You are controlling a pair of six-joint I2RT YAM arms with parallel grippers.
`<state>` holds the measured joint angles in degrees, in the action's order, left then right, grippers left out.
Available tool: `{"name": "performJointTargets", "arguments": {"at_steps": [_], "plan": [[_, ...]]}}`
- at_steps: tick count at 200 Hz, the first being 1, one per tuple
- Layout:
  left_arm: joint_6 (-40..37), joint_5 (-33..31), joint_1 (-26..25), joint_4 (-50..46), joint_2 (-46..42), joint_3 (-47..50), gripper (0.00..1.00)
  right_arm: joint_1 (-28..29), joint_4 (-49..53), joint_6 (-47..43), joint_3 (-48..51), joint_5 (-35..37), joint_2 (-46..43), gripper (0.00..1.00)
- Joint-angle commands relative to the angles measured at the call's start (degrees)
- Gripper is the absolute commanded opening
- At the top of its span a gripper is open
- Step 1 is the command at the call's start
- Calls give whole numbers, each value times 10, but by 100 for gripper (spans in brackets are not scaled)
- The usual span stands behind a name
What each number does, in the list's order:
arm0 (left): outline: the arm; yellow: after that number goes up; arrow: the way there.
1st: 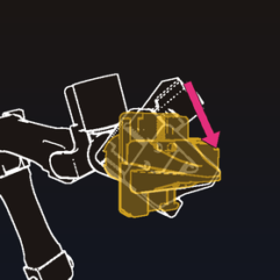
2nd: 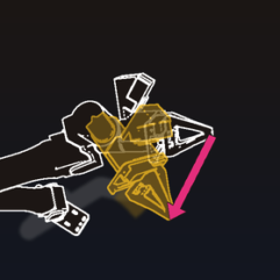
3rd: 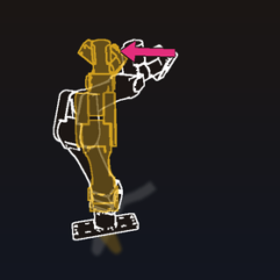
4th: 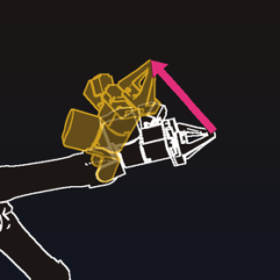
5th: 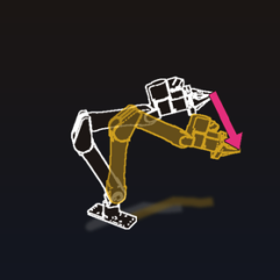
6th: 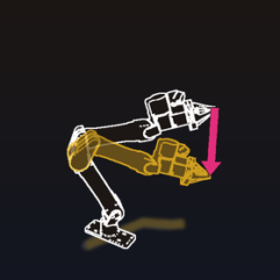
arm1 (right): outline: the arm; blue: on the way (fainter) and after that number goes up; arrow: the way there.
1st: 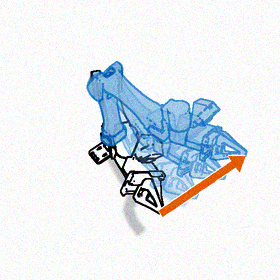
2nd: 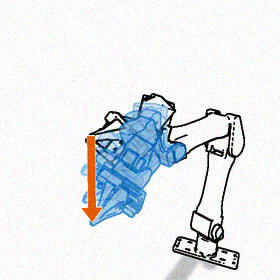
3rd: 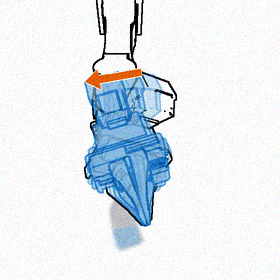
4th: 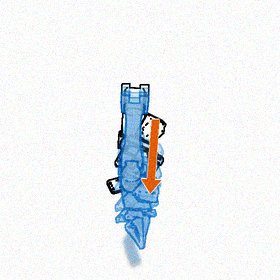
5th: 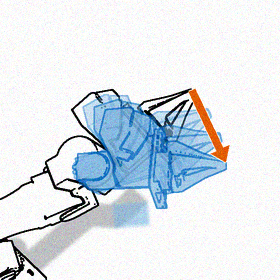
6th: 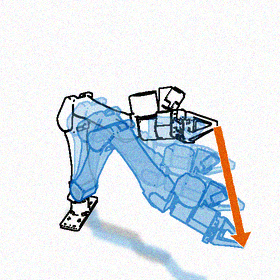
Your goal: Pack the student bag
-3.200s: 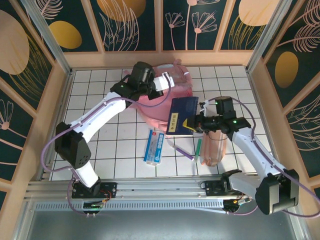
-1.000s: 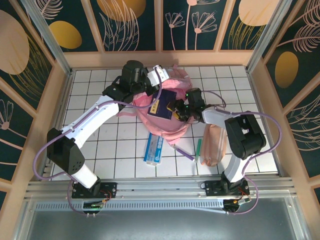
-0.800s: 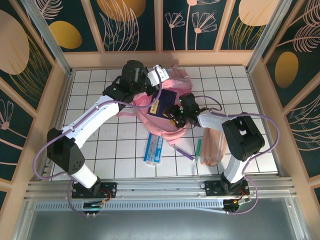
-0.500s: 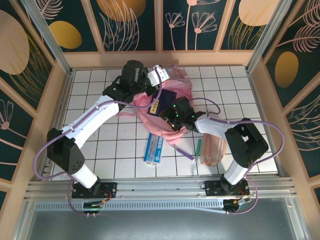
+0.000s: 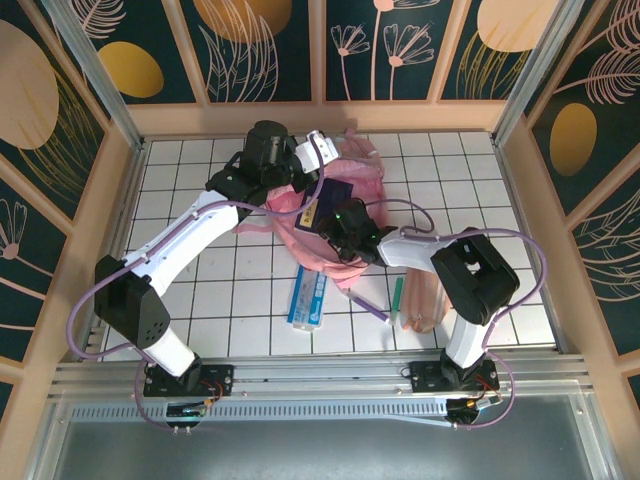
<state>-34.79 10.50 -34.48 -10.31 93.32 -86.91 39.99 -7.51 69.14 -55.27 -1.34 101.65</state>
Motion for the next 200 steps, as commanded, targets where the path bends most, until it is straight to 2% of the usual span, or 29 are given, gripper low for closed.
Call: {"name": "performJointTargets", "arguments": {"at_steps": [1, 22, 53, 106, 136, 144, 171, 186, 191, 200], "plan": [[4, 22, 3, 42, -5, -31, 0, -8, -32, -33, -35, 53, 7, 54], [3, 21, 4, 42, -6, -29, 0, -21, -51, -55, -39, 50, 3, 48], [3, 22, 4, 42, -7, -31, 0, -36, -65, -88, -42, 58, 11, 28], [3, 26, 3, 38, -8, -25, 0, -73, -81, -104, -56, 50, 54, 26], [-3, 26, 3, 36, -11, -21, 0, -83, -90, -114, -53, 40, 58, 13], [-3, 24, 4, 36, -12, -20, 0, -101, -94, -114, -51, 38, 58, 12], [-3, 25, 3, 37, -11, -16, 0, -105, -102, -134, -47, 36, 52, 5], [-1, 63, 4, 19, -8, -13, 0, -106, -114, -154, -44, 26, 47, 2], [-5, 95, 3, 5, -5, -12, 16, -106, -119, -160, -43, 26, 45, 1], [-7, 141, 3, -13, -2, 0, 50, -106, -124, -167, -41, 18, 40, 0]]}}
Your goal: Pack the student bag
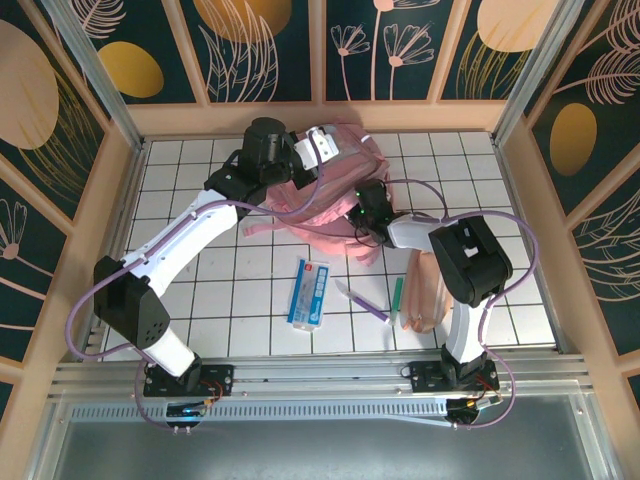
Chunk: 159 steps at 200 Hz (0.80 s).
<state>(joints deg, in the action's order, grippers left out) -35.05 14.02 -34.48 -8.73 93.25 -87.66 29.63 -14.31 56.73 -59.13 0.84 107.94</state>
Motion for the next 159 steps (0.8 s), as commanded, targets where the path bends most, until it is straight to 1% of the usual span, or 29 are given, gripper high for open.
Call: {"name": "performJointTargets", "arguments": {"at_steps": [1, 5, 10, 30, 36, 46, 52, 69, 80, 97, 111, 117, 124, 136, 144, 148, 156, 157, 159], "plan": [[-3, 108, 2, -29, -1, 10, 53, -3, -56, -43, -2, -7, -23, 0], [5, 114, 2, -26, 0, 21, 61, -3, -58, -46, -1, -13, -26, 0], [10, 115, 0, -24, 1, 34, 68, -4, -63, -49, 0, -18, -29, 0], [10, 98, 1, -26, 9, 77, 80, -7, -69, -55, 5, -27, -36, 0], [12, 98, 1, -26, 12, 85, 83, -8, -69, -56, 4, -31, -36, 0], [17, 101, 1, -26, 18, 94, 92, -12, -68, -57, 3, -38, -36, 0], [20, 103, 0, -29, 24, 95, 94, -13, -66, -57, 3, -40, -37, 0], [34, 86, 1, -41, 46, 86, 96, -15, -67, -55, 5, -43, -41, 0], [42, 66, 1, -56, 83, 70, 96, -16, -70, -53, 7, -47, -44, 0], [45, 44, 1, -80, 123, 45, 93, -16, -74, -48, 10, -57, -49, 0], [48, 42, 1, -87, 147, 32, 90, -14, -80, -39, 15, -63, -53, 0], [49, 40, 0, -83, 152, 32, 87, -13, -84, -37, 18, -65, -55, 0], [52, 26, 1, -69, 153, 33, 81, -11, -85, -36, 21, -66, -58, 0], [50, -4, 1, -46, 151, 36, 59, -8, -85, -34, 22, -67, -60, 0], [32, -1, 0, -45, 145, 37, 42, -7, -83, -33, 22, -67, -63, 0], [20, 4, 1, -45, 142, 36, 31, -7, -82, -33, 22, -67, -64, 0], [-3, 11, 1, -49, 132, 36, 2, -7, -77, -32, 23, -67, -64, 3], [-7, 12, 1, -50, 131, 36, 0, -8, -76, -32, 23, -67, -64, 3], [-11, 11, 0, -50, 128, 35, 0, -7, -74, -32, 23, -67, -65, 4]]}}
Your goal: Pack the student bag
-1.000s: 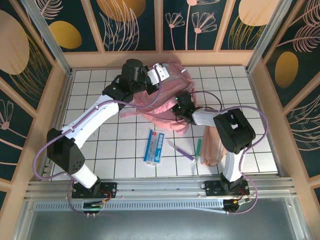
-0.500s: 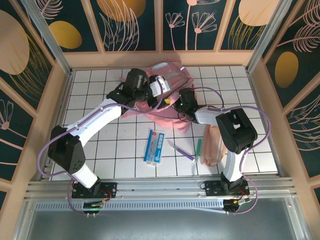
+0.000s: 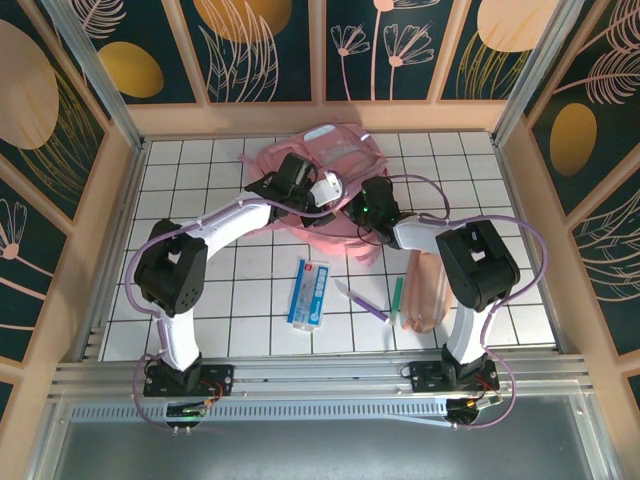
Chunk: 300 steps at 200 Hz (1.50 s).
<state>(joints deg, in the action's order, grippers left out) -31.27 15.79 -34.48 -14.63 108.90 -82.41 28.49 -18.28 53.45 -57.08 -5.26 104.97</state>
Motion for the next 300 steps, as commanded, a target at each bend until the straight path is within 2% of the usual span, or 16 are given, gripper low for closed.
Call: {"name": "performJointTargets", "arguments": {"at_steps": [1, 21, 38, 64, 94, 132, 179, 206, 223, 243, 300], "plan": [[-51, -7, 0, 9, -30, -18, 0, 4, -33, 1, 2, -6, -35, 5], [-78, -17, 0, 12, -59, -26, 0, -1, 3, -5, 2, -3, -37, 15], [-89, -18, 1, 9, -79, -42, 0, -6, 57, 24, 3, 4, -41, 38], [-96, -16, 1, 28, -101, -56, 0, -5, 81, 102, 5, -7, -45, 50], [-80, -18, 1, 35, -91, -94, 0, 7, 83, 189, -17, -19, -28, 53], [-54, -2, 0, 31, -71, -133, 0, 25, 47, 276, -22, 21, 5, 53], [-63, -14, 1, 30, -82, -119, 0, 52, 114, 290, -26, 91, 0, 54], [-67, -18, 1, 29, -86, -116, 0, 55, 182, 320, -11, 127, -34, 55], [-67, -18, 1, 27, -88, -115, 0, 64, 181, 325, 12, 143, -78, 56], [-69, -17, 0, 29, -89, -112, 0, 67, 206, 297, -2, 149, -87, 62], [-63, -6, 1, 41, -96, -99, 0, 51, 33, 264, 43, 89, -33, 60]]}}
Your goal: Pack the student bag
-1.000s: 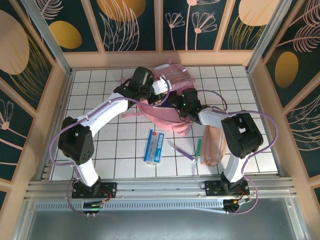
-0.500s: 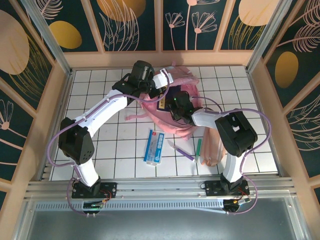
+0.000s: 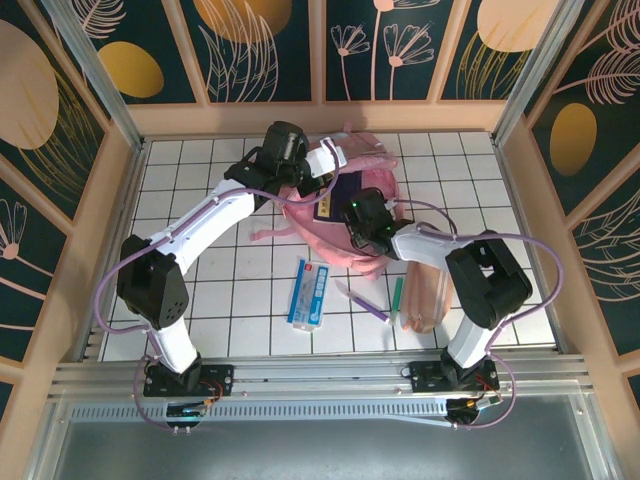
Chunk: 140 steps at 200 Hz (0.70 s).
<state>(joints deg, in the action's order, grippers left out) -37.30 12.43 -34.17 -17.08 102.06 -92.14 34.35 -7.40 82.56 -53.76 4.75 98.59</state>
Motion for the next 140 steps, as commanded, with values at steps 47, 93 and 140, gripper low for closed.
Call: {"name": "performJointTargets", "arguments": {"at_steps": [47, 93, 140], "plan": [[-20, 37, -3, 57, -35, 4, 0, -19, -72, -78, -15, 21, 44, 59], [-26, 52, -3, 60, -35, 17, 0, -62, -200, -167, 8, -7, 51, 52], [-35, 59, -3, 75, -64, 34, 0, -91, -281, -239, 0, -51, 76, 32]]}}
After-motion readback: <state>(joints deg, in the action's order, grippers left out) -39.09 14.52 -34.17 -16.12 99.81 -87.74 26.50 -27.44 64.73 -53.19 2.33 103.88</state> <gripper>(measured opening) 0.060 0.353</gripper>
